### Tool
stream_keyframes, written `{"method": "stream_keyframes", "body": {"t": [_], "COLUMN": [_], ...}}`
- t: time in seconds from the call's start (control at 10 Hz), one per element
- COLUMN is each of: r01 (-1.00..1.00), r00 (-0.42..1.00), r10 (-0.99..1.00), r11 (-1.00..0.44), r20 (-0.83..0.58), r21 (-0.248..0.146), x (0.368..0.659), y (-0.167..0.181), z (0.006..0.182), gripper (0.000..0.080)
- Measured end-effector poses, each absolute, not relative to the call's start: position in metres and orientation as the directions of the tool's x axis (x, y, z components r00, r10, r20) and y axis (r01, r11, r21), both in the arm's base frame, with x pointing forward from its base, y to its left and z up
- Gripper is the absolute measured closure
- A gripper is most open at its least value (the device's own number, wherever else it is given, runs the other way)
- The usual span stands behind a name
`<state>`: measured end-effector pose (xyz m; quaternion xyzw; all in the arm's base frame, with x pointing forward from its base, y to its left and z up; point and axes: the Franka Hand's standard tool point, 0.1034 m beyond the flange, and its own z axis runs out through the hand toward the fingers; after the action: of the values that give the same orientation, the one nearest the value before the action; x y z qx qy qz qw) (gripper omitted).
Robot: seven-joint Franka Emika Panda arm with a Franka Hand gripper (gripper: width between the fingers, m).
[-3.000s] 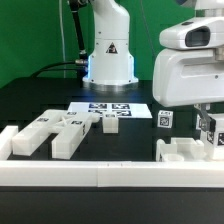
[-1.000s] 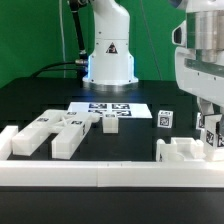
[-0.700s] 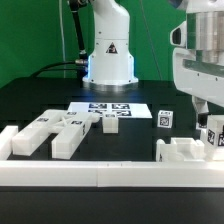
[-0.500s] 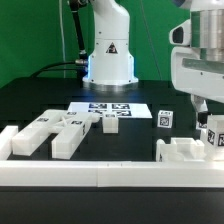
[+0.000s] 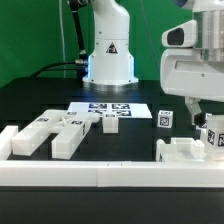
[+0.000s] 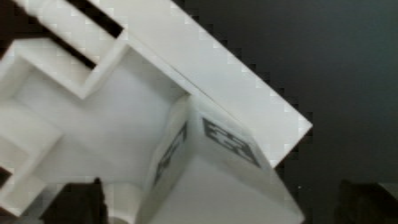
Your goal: Assemble chair
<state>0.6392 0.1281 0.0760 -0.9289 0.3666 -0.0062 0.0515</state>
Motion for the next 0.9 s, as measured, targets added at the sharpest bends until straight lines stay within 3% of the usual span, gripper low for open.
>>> {"method": "stream_keyframes", "body": {"t": [0.3, 0.9], "r01": [-0.389, 0.077], "r00": [0.920, 0.996], "r10": [-0.392, 0.076], "r11": [-0.919, -0.997], "r20": [0.026, 0.055], "r21": [-0.063, -0.030], "x": [0.6374, 0.6386], "y": [0.1301, 0.1286], "z": [0.0756, 0.0768], "gripper": [0.0151, 0.0151]}}
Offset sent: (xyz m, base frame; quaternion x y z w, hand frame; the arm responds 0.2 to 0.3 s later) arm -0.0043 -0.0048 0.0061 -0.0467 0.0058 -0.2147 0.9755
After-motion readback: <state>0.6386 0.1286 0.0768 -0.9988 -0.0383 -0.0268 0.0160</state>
